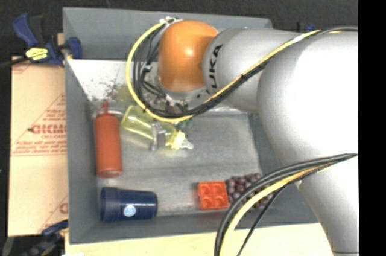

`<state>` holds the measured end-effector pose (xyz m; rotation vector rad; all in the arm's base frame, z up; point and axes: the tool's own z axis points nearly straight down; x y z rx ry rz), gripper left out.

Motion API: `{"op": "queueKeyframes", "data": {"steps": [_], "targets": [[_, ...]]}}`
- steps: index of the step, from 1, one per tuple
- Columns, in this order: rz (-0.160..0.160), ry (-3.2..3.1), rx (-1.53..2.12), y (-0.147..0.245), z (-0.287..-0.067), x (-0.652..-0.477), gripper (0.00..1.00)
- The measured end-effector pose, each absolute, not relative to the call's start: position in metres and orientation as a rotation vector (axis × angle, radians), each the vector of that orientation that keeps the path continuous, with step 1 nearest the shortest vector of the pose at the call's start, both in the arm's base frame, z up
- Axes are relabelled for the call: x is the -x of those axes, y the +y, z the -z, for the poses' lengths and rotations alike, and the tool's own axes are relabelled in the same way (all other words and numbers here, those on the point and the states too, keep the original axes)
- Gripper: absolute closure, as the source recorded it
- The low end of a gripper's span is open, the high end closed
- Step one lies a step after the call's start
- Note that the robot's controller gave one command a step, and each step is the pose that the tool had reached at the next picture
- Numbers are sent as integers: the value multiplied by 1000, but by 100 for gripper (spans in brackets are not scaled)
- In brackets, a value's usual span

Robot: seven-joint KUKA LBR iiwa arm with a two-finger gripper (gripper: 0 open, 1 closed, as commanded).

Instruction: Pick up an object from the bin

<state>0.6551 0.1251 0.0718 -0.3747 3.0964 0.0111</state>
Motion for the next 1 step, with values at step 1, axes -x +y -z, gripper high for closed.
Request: {"op": "queueKeyframes", "data": {"steps": [1], "targets": [[-11,3096,299,118,-71,-655,100]]}}
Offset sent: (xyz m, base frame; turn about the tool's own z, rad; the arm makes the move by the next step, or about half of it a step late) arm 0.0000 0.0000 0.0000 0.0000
